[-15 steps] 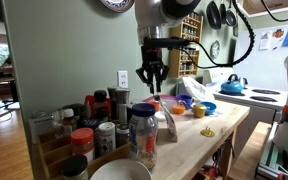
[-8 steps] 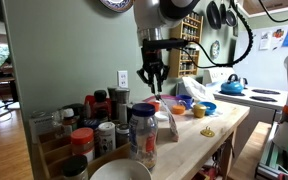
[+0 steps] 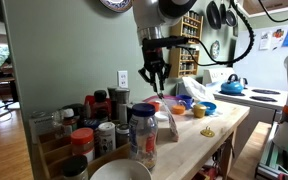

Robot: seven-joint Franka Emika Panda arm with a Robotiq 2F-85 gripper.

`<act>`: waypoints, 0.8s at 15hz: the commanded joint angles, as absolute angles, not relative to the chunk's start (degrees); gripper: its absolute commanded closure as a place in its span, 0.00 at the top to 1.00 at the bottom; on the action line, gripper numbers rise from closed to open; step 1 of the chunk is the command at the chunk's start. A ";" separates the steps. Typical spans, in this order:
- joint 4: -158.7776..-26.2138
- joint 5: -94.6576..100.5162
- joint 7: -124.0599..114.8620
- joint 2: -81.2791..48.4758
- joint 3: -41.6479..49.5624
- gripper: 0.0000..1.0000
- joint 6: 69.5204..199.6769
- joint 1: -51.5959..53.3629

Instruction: Put the black clip on the cereal bag

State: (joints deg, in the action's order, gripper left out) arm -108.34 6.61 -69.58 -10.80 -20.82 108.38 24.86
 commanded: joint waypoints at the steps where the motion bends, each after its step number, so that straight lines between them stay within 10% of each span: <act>1: -107.17 7.26 -71.63 -11.74 -20.09 0.07 104.92 25.95; 12: -106.62 7.34 -75.71 -12.39 -19.50 0.07 105.62 25.88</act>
